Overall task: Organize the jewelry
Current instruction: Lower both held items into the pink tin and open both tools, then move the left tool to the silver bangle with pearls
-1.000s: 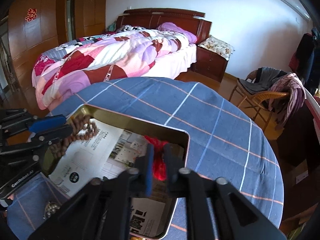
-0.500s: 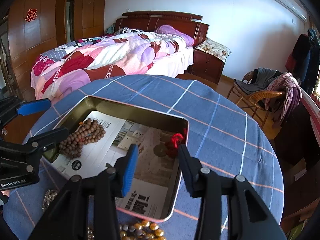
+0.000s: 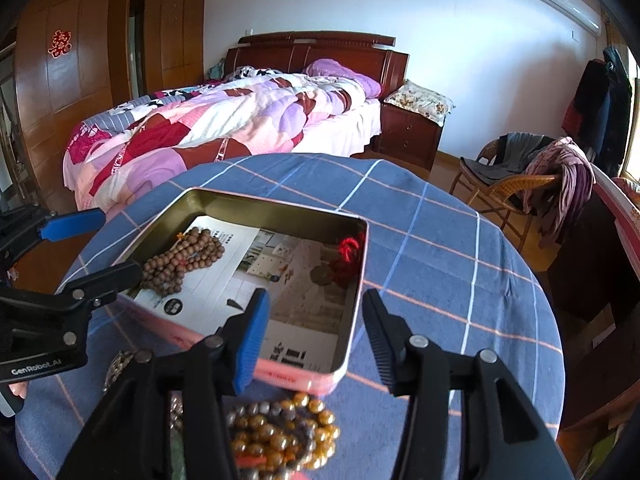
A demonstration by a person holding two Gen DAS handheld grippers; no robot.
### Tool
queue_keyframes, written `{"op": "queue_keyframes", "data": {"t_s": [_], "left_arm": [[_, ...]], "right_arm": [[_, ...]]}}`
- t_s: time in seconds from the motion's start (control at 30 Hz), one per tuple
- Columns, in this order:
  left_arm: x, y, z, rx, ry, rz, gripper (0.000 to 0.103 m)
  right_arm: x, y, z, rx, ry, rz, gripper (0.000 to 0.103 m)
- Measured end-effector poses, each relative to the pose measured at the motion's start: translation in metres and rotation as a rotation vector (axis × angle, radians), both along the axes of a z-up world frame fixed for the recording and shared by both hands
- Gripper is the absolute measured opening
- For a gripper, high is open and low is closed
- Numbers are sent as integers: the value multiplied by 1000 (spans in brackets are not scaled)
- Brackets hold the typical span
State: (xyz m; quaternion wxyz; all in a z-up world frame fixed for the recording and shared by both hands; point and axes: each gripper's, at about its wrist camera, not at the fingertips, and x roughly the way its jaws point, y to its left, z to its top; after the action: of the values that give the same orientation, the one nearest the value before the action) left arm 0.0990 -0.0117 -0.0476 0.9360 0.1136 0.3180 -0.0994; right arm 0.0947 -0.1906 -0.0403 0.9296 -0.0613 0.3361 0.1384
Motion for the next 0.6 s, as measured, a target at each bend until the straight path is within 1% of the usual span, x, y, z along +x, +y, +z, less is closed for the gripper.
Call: {"op": "queue_keyframes", "data": {"t_s": [0.3,0.43,0.6], "left_arm": [[-20,3,-1,-20,7,7,66],[-29,1,-3,-5,2,6,66],[-38,9,-8,-2,4,26,66]], "right_arm": [[-22,-2,0,7,-13,0,54],[-30,-6,0,12,-21,-9,57],[-40,-12,-3,25,-23,-24,57]]}}
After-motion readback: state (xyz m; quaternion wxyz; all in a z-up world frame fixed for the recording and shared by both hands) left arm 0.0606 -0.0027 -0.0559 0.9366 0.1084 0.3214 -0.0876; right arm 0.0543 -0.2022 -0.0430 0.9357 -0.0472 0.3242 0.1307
